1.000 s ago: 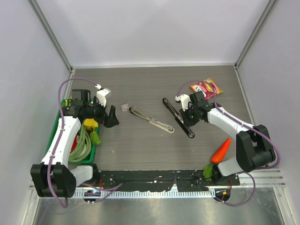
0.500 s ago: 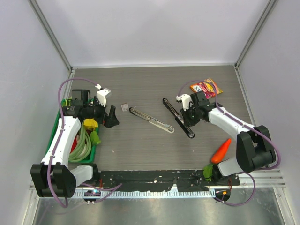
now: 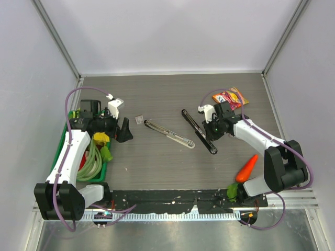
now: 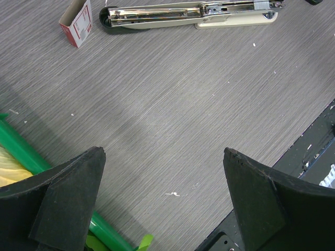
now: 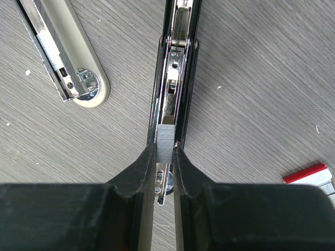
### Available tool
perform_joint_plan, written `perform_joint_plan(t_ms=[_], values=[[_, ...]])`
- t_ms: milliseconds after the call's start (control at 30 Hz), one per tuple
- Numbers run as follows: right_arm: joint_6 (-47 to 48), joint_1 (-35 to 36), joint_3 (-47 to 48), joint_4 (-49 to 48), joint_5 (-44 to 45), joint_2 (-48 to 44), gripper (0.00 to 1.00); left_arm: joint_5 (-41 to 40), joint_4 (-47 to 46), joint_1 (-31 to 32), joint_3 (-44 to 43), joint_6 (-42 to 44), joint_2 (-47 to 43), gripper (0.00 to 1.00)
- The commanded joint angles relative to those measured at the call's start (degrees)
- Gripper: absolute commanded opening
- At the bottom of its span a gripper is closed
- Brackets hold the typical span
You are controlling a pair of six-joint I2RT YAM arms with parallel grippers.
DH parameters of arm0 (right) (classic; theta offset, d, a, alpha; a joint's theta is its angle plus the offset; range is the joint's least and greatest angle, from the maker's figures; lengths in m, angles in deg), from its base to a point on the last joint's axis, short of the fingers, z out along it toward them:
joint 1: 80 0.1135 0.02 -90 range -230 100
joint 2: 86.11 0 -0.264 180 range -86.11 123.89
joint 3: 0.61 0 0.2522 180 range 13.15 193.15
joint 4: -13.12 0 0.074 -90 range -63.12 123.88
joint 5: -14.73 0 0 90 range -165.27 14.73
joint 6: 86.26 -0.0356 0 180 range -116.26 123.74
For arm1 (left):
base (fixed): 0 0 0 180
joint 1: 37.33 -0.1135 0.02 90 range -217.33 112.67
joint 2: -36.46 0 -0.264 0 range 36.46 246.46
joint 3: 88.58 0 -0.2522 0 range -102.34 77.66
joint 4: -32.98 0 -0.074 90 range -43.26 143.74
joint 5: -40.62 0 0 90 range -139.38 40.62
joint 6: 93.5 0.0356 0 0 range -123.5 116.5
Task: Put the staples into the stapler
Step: Install the staple into the stapler.
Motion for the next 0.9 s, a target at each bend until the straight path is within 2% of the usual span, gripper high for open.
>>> perform_joint_plan(t_ms=[0,867], values=[[-0.2,-0.2,1.6,0.2,-0.3,-0.9,0.01,1.9,-1.5,-0.4,0.0,-0.5,-0.8,1.0],[0.5,-0.2,1.3,0.4,0.0,-0.3,0.01,2.0,-1.5,-0.4,0.0,-0.6,-0.6,1.0]])
